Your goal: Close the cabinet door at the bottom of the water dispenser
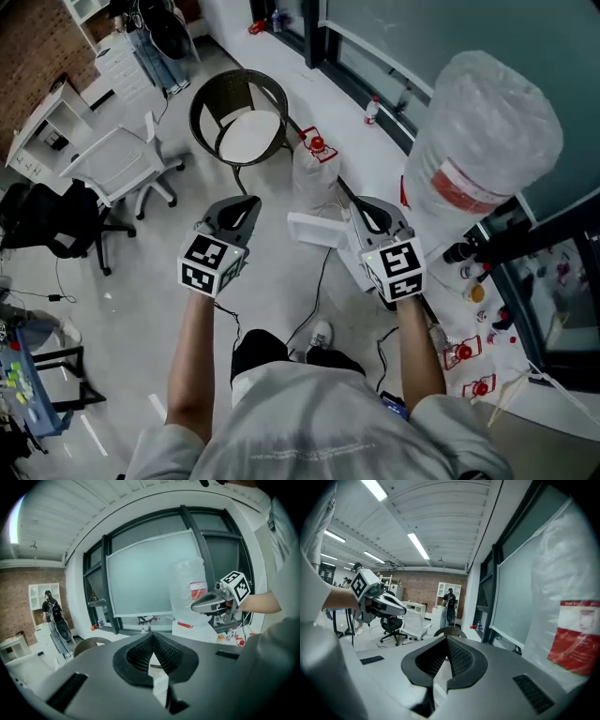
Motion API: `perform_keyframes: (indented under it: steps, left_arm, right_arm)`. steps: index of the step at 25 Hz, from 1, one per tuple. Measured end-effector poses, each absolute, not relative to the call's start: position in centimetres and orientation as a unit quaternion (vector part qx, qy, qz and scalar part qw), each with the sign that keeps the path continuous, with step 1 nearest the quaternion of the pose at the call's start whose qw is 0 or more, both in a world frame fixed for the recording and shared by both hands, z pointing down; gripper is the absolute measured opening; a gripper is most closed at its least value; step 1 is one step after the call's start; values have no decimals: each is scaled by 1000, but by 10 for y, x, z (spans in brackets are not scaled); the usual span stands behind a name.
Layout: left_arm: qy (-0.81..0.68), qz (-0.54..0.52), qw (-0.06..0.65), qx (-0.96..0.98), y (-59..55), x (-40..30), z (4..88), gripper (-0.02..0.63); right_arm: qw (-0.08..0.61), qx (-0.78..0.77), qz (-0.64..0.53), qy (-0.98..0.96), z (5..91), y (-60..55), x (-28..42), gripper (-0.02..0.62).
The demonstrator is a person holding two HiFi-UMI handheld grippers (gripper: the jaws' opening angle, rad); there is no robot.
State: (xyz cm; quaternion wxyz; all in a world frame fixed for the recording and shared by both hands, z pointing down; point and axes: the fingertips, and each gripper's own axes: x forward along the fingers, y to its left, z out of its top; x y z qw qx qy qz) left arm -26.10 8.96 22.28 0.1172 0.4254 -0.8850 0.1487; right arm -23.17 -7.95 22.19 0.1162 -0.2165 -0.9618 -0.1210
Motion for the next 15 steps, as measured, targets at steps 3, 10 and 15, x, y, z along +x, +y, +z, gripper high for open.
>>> perform_keyframes:
  steps: [3,10,15]
  left_arm:
    - [-882,146,132,428,93,-294,243,18]
    - [-838,133,158,504,88,-394,320,31]
    - [-757,159,173,610,69,-454,424,136]
  right_arm:
    - [134,-206,-108,-963,238,-84,-252,28]
    - [184,-131,-61,-972,296,-79,-297,29]
    - [224,-29,-46,-973,361,-79,-316,29]
